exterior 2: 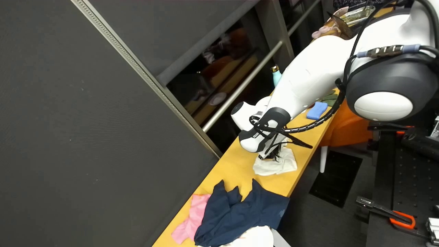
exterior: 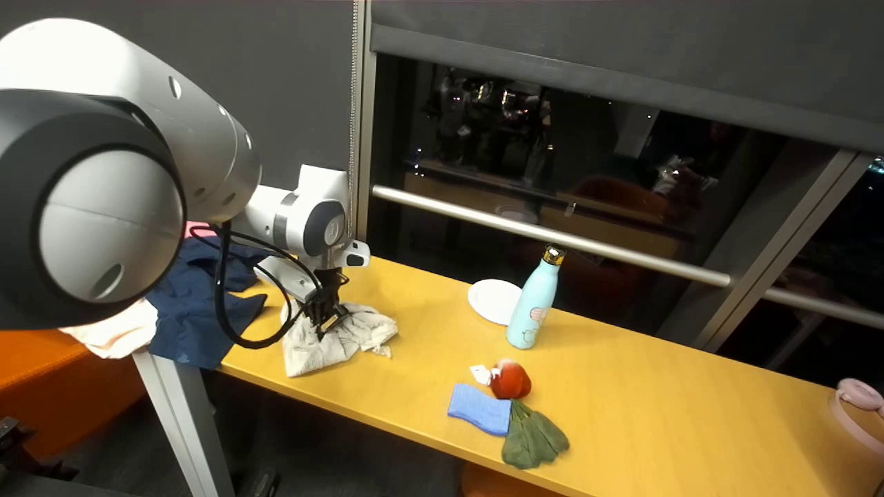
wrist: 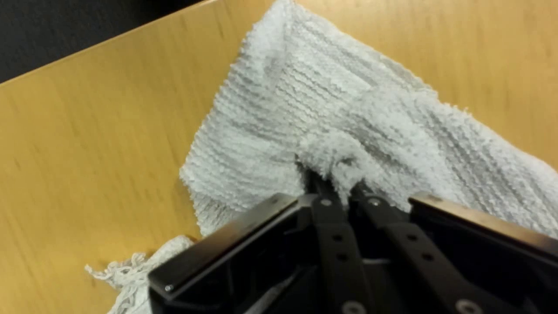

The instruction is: Move the blue item to the left then use the white cloth to wipe the table

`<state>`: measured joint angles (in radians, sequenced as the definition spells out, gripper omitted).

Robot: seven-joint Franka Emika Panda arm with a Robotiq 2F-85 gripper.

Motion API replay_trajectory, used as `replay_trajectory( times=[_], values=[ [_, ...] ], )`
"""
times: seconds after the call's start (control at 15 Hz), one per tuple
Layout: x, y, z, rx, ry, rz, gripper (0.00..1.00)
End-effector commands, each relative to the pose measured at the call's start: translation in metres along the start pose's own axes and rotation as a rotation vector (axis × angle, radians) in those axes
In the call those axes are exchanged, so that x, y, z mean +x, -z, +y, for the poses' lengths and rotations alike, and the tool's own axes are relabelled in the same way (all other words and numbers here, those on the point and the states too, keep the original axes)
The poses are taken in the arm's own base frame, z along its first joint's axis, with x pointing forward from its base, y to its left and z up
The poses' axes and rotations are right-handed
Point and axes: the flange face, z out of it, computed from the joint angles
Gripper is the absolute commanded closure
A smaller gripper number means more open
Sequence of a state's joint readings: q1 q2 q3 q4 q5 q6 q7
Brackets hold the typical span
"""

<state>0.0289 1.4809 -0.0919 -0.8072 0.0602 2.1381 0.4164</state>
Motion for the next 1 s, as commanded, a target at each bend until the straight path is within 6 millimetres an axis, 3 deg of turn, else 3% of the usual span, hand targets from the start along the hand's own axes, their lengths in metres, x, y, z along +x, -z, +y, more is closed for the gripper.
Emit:
replay_trajectory(
  times=[0.0, 0.4, 0.93],
  values=[
    [-0.015, -0.019, -0.026, -0.001, 0.040, 0.010, 0.98],
    [-0.003, -0.004, -0.020, 0.001, 0.034, 0.051, 0.98],
    [0.016, 0.013, -0.015, 0.106, 0.043, 0.276, 0.98]
  ],
)
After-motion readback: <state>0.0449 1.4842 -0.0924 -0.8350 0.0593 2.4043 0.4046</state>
